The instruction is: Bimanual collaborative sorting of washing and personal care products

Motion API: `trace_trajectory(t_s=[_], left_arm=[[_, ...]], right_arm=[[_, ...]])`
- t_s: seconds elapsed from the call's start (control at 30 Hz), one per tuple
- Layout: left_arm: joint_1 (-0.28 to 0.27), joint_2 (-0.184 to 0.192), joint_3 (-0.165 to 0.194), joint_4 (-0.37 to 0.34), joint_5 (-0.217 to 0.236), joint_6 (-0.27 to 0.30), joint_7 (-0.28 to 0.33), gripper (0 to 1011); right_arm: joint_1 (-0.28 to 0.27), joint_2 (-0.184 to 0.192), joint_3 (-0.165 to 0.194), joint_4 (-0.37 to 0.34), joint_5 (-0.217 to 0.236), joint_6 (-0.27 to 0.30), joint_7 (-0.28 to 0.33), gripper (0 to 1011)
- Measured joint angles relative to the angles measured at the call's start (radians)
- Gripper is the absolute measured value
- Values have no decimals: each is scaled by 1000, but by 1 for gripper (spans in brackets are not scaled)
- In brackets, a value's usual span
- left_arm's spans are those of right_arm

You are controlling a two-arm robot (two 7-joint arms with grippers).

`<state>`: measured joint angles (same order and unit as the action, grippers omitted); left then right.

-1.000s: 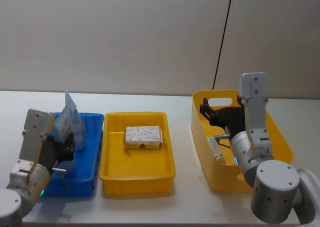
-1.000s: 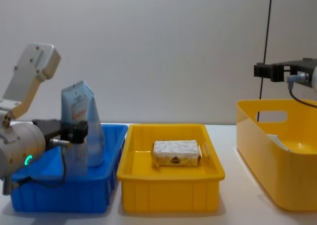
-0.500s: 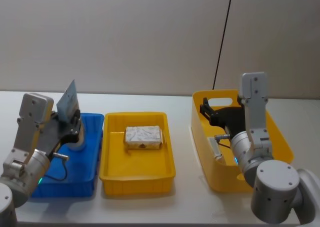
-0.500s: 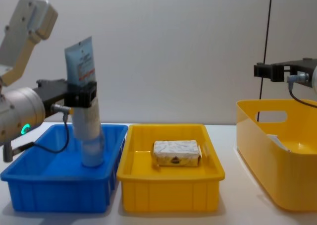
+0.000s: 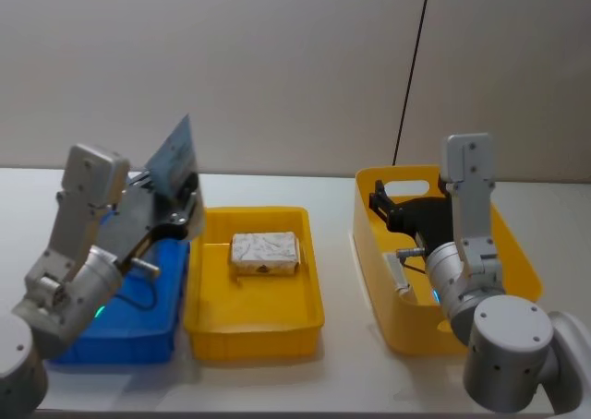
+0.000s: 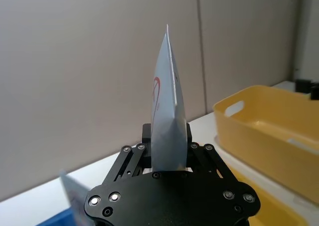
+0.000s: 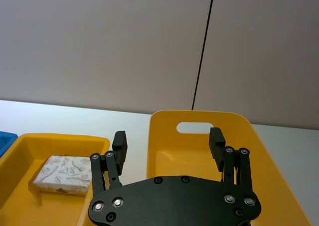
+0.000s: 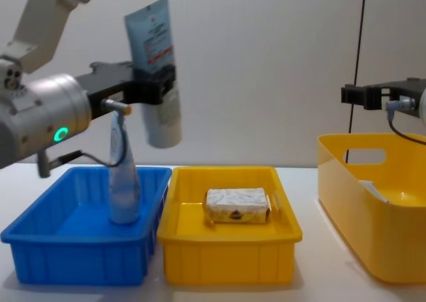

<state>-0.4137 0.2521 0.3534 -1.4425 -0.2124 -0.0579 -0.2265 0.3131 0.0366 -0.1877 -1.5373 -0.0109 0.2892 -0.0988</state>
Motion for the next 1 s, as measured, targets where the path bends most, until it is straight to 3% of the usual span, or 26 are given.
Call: trace_trajectory(t_s=[0.47, 0.77, 1.0], left_arm=[[-69, -49, 53, 35, -13, -30, -106, 280], [-89, -64, 66, 48, -17, -37, -134, 280], [-98, -71, 73, 55, -19, -39, -148, 280]], right_arm=[[0, 0, 0, 0, 0, 0, 0, 1004], [-1, 1, 0, -2, 0, 2, 7, 1004], [-8, 15, -4, -18, 9, 8, 48, 1004]])
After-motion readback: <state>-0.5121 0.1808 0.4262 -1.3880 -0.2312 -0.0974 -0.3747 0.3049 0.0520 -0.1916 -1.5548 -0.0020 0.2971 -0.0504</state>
